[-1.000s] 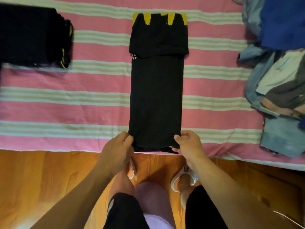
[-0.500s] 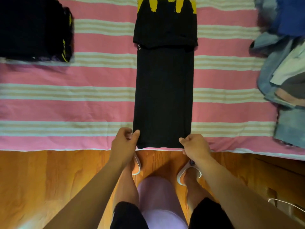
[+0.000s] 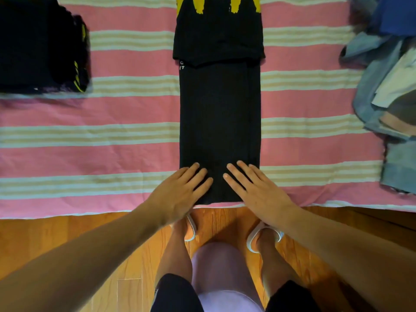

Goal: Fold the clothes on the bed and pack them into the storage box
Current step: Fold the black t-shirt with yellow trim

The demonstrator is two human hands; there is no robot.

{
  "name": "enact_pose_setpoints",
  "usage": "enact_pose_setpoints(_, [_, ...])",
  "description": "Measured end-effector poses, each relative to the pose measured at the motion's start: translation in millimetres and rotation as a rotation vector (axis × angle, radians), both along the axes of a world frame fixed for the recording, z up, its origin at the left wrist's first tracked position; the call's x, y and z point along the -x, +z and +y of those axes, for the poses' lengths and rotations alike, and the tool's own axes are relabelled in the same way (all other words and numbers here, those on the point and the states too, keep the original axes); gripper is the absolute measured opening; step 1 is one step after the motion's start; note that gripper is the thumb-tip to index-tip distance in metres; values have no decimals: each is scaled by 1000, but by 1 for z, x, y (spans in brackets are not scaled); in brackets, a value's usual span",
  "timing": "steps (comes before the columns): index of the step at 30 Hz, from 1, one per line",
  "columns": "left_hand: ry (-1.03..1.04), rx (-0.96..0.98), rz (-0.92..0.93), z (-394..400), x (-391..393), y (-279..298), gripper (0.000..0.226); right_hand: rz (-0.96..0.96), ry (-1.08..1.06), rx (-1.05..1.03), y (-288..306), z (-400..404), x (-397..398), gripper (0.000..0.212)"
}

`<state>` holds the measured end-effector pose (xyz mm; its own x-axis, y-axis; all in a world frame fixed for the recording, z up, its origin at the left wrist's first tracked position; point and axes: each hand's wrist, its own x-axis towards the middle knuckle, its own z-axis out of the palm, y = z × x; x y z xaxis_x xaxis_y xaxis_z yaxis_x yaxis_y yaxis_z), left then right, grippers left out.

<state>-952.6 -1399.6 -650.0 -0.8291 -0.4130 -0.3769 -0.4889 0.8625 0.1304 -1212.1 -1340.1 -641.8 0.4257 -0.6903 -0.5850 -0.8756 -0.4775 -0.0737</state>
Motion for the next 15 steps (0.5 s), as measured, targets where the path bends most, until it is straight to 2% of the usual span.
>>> enact_pose_setpoints(3, [-53, 62, -120, 4, 8, -6, 72, 15, -14, -15, 5, 0, 1, 87])
enact_pose_setpoints(6, [18, 35, 10, 18, 5, 7, 47, 50, 13, -77, 15, 0, 5, 81])
enact_pose_setpoints(8, [118, -35, 79, 21, 2, 13, 38, -5, -69, -115, 31, -11, 2, 79])
enact_pose_setpoints(12, [354, -402, 75, 29, 2, 50, 19, -170, -195, -288, 68, 7, 10, 70])
enact_pose_setpoints(15, [555, -814, 67, 29, 7, 84, 29, -260, -292, -443, 90, 21, 27, 47])
